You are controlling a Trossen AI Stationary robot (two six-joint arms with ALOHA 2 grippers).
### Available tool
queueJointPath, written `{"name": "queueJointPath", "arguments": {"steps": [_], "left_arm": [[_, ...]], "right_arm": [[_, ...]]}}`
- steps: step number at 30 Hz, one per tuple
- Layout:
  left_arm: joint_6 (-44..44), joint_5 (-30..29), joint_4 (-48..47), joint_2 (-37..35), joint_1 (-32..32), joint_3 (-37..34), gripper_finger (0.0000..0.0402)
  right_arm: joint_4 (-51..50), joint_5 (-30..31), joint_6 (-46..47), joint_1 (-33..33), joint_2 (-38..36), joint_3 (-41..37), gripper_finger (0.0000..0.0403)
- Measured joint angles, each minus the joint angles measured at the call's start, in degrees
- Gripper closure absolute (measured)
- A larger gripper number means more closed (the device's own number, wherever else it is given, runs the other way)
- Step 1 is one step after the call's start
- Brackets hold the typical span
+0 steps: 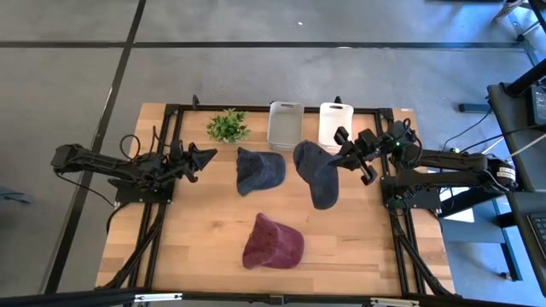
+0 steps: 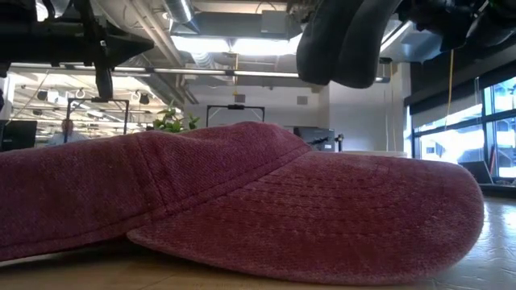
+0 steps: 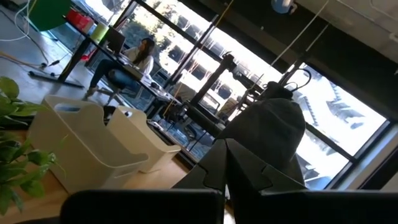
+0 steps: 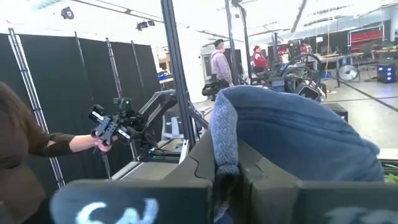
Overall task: Pick & Place hat
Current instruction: Put the right blue cap into the white bin
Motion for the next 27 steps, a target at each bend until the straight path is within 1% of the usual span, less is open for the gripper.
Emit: {"name": "queueJointPath", "arguments": {"steps": [5,8,10,13,15,22,24,27], "left_arm": [[-1.5,0.1,0.0,2.4,0.0,0.5,0.0397],[-1.6,-1.7,0.1,4.4,0.0,1.6,0.0398],[-2.3,-1.6,0.0,6.1,0.0,2.6,0.0397],[-2.9,1.1,0.8,10.3,0.0,5.4,0.0397],[-2.2,2.8,3.0,14.1,0.0,7.9,0.0397],[5.7,5.9,6.0,28.7,0.7,20.2,0.0397],[6.0,8.9,6.1,32.5,1.8,24.1,0.0397],[6.0,16.2,6.1,38.2,4.2,30.1,0.0397]], "right_arm": [[0.1,-1.0,0.7,0.0,0.0,0.0,0.0385],[0.2,-2.0,0.8,0.0,0.0,0.0,0.0386],[0.4,-2.2,0.9,0.0,0.0,0.0,0.0386],[1.8,-2.2,1.0,0.0,0.0,0.0,0.0387],[4.6,-2.2,1.1,0.0,0.0,0.0,0.0387],[17.5,-2.4,3.9,0.0,0.0,0.0,0.0387],[21.2,-2.3,4.0,0.0,0.0,0.0,0.0385],[25.7,-2.3,4.1,0.0,0.0,0.4,0.0385]]}}
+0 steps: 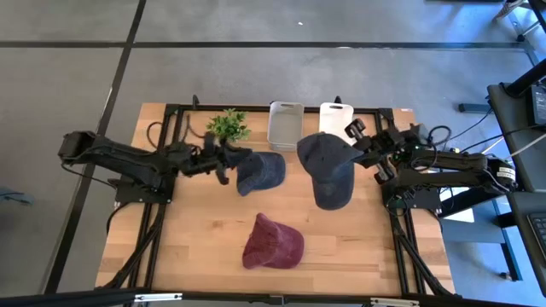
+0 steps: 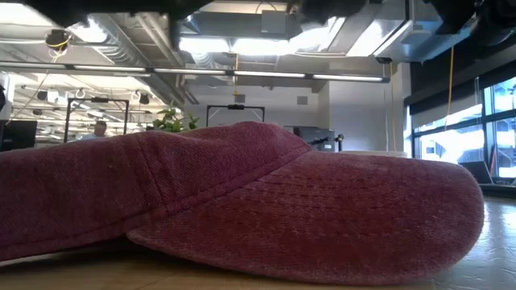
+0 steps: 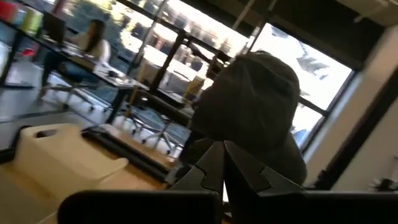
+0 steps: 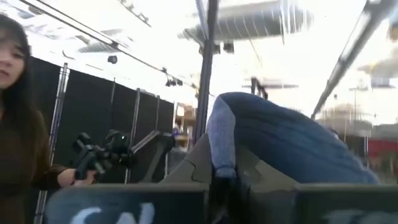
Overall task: Pick & Place hat
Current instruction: Put the right blue cap into the white bin
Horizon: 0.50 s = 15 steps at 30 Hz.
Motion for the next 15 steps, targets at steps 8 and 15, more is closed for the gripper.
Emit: {"name": "queueJointPath", "arguments": {"steps": [8,15], "left_arm": [[0.0,20.9,0.0,14.1,6.0,15.6,0.0392],[-2.7,34.2,-0.1,23.8,7.9,24.4,0.0343]], "right_arm": [[-0.1,-4.8,-0.2,0.0,2.0,10.7,0.0385],[-0.5,-12.2,-0.7,0.0,9.0,23.7,0.0386]]}}
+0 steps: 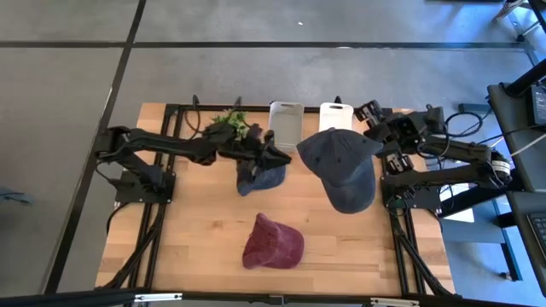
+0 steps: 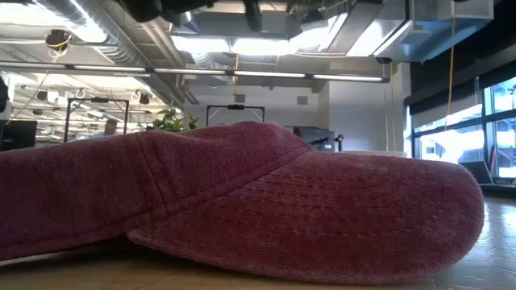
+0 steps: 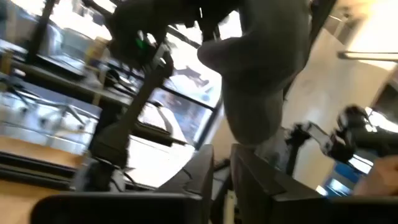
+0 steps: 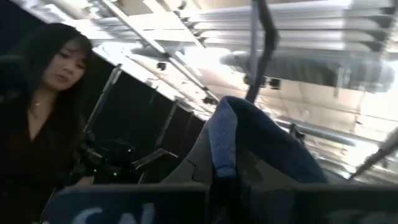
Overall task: Pick & Place hat
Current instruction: Put the right blue cap into the white bin
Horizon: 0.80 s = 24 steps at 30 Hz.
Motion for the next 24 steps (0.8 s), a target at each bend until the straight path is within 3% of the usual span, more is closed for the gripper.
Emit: {"name": "queueJointPath", "arguments": {"steps": [6,9,24], "left_arm": [[-0.3,4.5,0.3,3.7,-1.4,3.3,0.0290],[-0.2,3.8,0.9,4.0,-2.5,3.4,0.0276],[3.5,3.7,6.9,3.9,-4.3,3.3,0.0270]], "right_arm": [[-0.2,-4.2,-1.2,0.0,8.4,9.9,0.0386],[-0.2,-5.3,-1.1,0.0,12.7,14.7,0.0386],[-0.1,-12.6,5.1,4.4,29.6,36.3,0.0385]]}}
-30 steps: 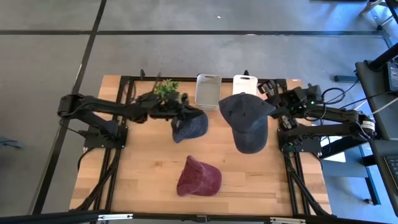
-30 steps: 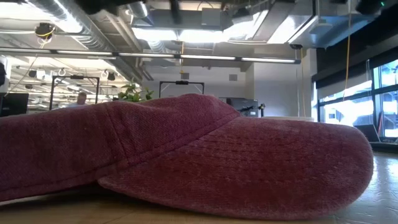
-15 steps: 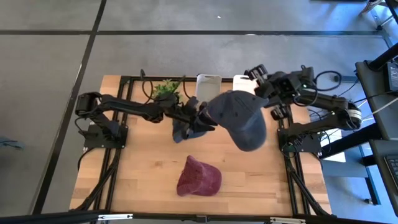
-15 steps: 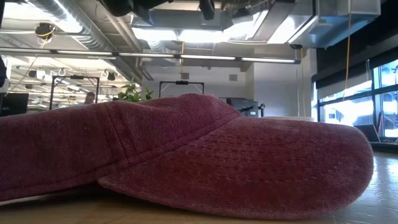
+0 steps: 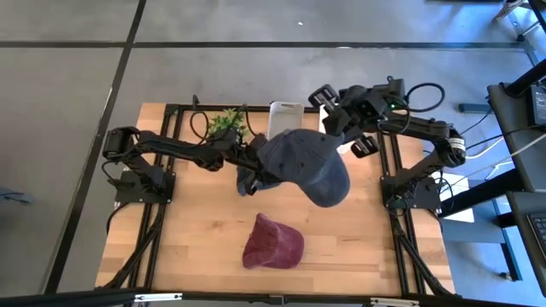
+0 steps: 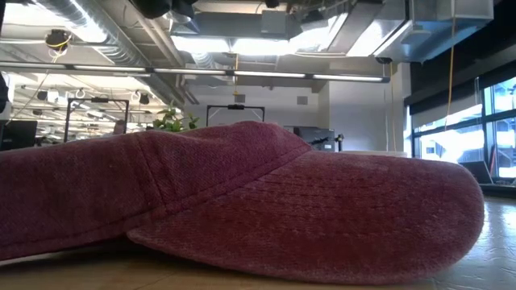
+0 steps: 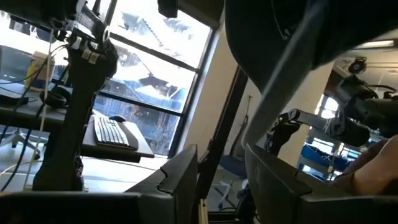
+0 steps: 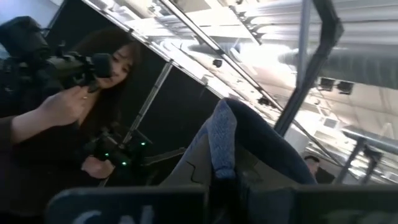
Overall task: Pick & Place hat
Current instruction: Put the right blue cap into the white bin
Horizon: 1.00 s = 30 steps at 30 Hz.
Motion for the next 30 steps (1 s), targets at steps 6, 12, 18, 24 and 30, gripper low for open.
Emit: {"name": "queueJointPath", "arguments": {"steps": [6,12,18,24,30], "left_arm": [[1.3,0.5,2.4,0.0,-1.6,0.0,0.0270],[3.9,0.4,4.5,0.0,-3.2,0.0,0.0270],[4.0,0.2,6.8,0.0,-3.7,0.0,0.0270],[4.3,0.0,6.9,0.0,-3.7,0.0,0.0270],[4.3,0.0,7.0,0.0,-3.7,0.0,0.0274]], "right_arm": [[0.0,-0.6,-0.1,1.1,1.6,2.0,0.0385],[0.0,-0.5,-0.3,1.1,1.7,2.1,0.0385],[-0.1,-0.5,-0.9,1.1,1.7,2.0,0.0385],[-3.1,-1.2,-1.8,1.1,1.7,2.0,0.0385],[-4.6,-2.2,-1.5,0.5,1.7,2.0,0.0385]]}}
